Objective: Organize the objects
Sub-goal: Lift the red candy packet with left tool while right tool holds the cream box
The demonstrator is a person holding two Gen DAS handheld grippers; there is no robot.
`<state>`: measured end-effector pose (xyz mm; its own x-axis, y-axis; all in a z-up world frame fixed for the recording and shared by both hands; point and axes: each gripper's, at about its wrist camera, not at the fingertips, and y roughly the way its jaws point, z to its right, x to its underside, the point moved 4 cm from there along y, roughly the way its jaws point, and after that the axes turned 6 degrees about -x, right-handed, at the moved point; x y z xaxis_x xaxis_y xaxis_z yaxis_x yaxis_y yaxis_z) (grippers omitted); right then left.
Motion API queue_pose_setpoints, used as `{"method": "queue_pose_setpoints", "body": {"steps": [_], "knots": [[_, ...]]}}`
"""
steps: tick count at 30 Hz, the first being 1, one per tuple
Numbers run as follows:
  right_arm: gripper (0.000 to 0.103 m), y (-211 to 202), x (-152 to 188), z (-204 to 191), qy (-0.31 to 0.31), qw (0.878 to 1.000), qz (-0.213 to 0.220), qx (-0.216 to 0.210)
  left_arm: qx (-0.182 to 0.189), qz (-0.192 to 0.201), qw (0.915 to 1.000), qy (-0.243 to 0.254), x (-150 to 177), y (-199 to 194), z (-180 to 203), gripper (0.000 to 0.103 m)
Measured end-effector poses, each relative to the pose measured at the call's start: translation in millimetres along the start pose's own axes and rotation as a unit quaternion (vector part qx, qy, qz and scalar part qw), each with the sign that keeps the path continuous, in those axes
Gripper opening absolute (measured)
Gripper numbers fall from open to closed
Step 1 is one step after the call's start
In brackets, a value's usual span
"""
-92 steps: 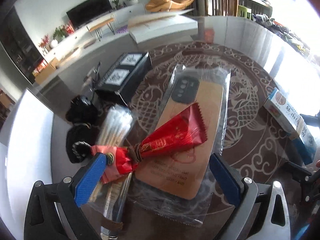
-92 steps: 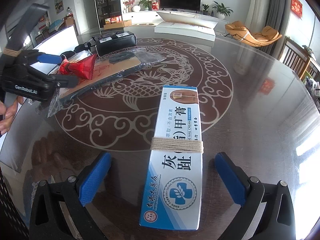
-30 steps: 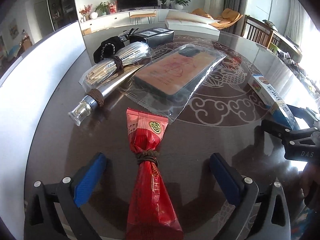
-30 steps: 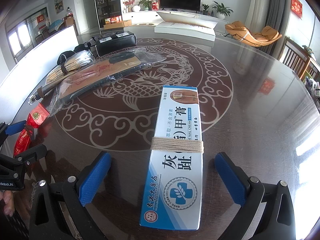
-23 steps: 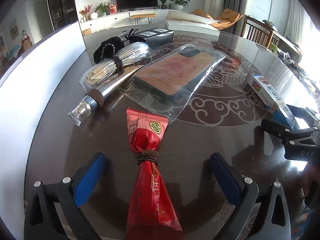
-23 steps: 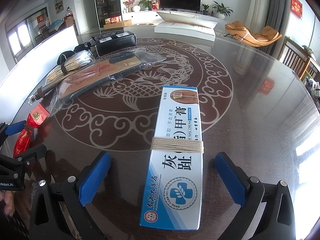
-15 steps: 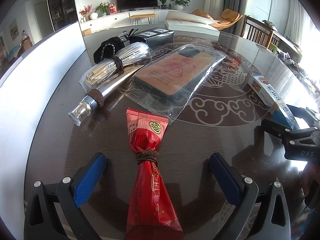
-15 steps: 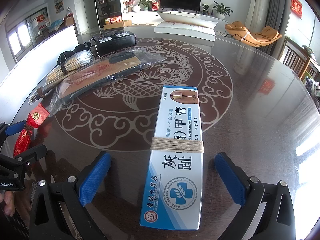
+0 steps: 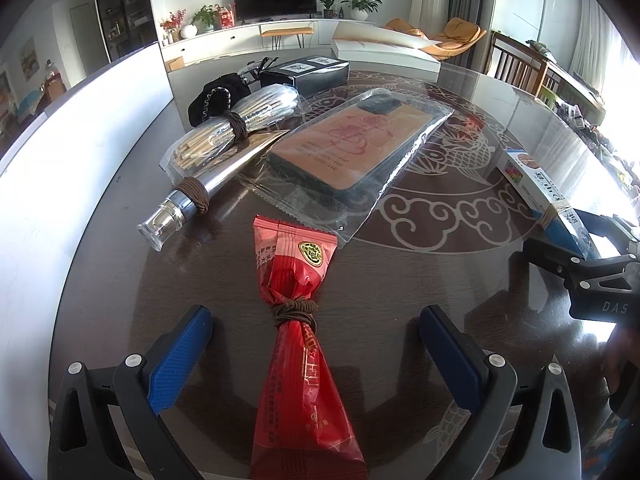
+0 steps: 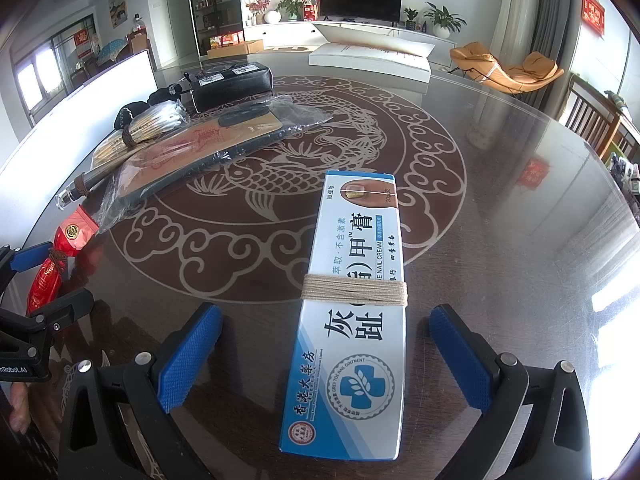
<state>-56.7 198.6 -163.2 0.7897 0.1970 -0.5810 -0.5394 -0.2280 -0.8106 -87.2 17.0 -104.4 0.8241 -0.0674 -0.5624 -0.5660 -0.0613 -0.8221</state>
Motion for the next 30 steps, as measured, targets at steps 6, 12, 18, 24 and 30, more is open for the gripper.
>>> {"method": "queue_pose_setpoints", "body": {"steps": [6,12,18,24,30], "knots": [[0.103,0.0,0.0,0.1,0.000,1.000,0.000,0.000,0.002,-0.001,1.0000,0.003,-0.2,0.3,0.1,0.103],[0.103,0.1,0.1,0.2,0.000,1.000,0.000,0.000,0.003,0.000,1.0000,0.004,0.0,0.5,0.5,0.103],[0.103,0.1,0.0,0.3,0.000,1.000,0.000,0.000,0.003,0.000,1.0000,0.004,0.0,0.5,0.5,0.103],[0.103,0.1,0.0,0.3,0.000,1.000,0.000,0.000,0.004,-0.001,1.0000,0.005,0.0,0.7,0.5,0.103],[0.103,0.1,0.0,0.3,0.000,1.000,0.000,0.000,0.007,0.004,0.9999,0.010,-1.1,-1.5,1.1,0.085]]}}
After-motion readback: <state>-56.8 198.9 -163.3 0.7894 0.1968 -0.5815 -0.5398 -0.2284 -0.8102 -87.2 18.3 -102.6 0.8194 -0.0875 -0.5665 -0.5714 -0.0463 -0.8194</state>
